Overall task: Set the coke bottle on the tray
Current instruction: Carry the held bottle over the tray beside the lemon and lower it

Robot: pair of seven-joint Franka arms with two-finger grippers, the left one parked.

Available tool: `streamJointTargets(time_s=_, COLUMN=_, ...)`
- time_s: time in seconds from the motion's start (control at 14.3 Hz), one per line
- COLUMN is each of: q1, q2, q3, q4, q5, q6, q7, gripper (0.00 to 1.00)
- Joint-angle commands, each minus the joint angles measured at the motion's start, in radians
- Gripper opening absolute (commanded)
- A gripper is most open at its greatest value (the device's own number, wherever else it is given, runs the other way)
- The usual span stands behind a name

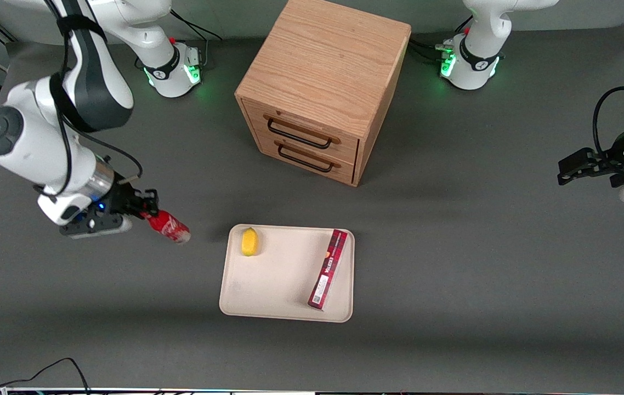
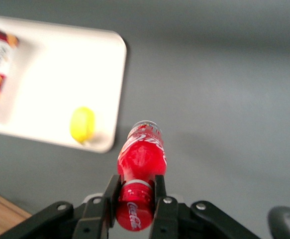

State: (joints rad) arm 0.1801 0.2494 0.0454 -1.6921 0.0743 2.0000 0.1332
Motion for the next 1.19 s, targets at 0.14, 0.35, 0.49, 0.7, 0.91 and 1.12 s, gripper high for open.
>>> streamJointTargets(time_s=0.14, q1=0.143, q2=0.336, q3=-0.03, q4=0.397, q5=-0.028, q6=-0.056, q7=0.222, gripper=0.0)
streamJointTargets(time_s=0.35, q1=0.173, q2=0.447, q3=-0.042, q4=0.488, q5=-0.028, q6=-0.044, q7=0.263, gripper=0.0)
streamJointTargets(time_s=0.49, q1=0.173, q2=0.484, q3=-0.052, q4=0.486, q5=-0.027, q6=0.009, q7=0.263, gripper=0.0)
streamJointTargets(time_s=0.7, q1=0.171, q2=0.499, q3=-0.053, q4=0.488, q5=-0.027, q6=0.034, q7=0.263, gripper=0.0)
streamJointTargets(time_s=0.91, q1=0.173, q2=0.522, q3=-0.053, q4=0.489, q5=-0.025, q6=0.097, q7=0.264, gripper=0.6)
streamJointTargets(time_s=1.12, q1=0.173, q2=0.509, q3=-0.064, q4=0.496, q5=-0.028, q6=0.077, q7=0.261, gripper=1.0)
